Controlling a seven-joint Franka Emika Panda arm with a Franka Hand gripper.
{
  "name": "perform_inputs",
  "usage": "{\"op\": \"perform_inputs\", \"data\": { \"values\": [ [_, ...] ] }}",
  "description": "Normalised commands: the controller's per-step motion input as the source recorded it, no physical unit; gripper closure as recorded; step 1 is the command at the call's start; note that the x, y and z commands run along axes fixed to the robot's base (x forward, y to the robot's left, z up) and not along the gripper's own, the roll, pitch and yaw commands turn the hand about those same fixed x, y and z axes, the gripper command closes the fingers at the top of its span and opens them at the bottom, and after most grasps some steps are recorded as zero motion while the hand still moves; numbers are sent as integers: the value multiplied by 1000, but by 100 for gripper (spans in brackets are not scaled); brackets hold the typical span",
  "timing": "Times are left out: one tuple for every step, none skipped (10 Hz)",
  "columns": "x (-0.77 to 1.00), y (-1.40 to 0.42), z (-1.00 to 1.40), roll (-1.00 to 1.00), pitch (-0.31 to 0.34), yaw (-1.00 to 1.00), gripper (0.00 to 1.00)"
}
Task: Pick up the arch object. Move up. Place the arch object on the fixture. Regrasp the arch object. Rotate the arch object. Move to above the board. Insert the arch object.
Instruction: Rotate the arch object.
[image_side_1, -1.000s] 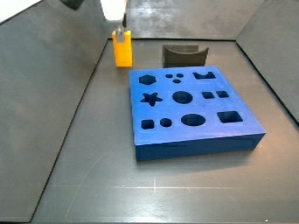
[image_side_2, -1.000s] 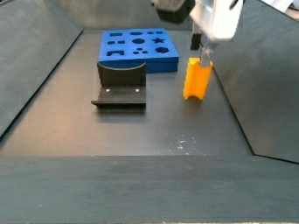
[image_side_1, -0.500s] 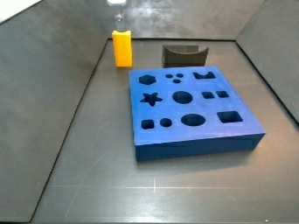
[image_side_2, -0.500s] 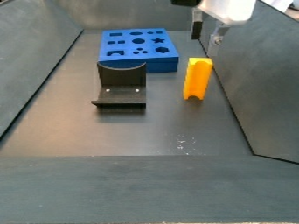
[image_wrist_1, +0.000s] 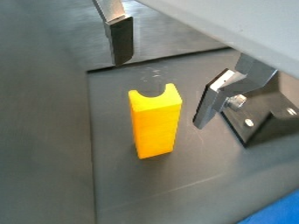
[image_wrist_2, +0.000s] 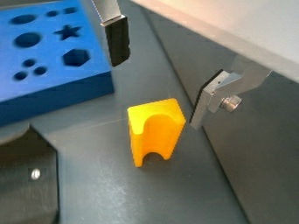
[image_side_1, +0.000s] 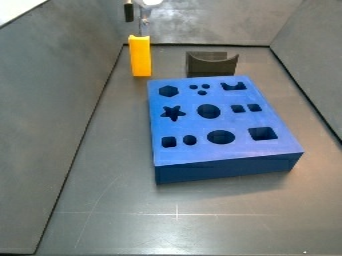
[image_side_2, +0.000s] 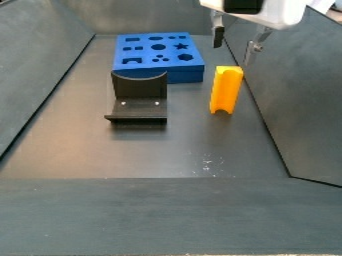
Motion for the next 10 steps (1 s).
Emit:
{"op": "perform_inputs", "data": {
  "values": [
    [46,-3,-36,0,-16,1000,0],
    [47,-3,-32,0,-18,1000,0],
    [46,-4,-30,0,-19,1000,0],
    [46,-3,-30,0,-21,1000,0],
    [46,-3,-30,0,-23,1000,0],
    [46,-3,-30,0,-25,1000,0],
    [45,-3,-29,0,-28,1000,0],
    [45,-3,-30,0,-32,1000,0],
    [45,-3,-30,0,-37,1000,0],
    [45,-3,-30,0,-42,1000,0]
  ]
}}
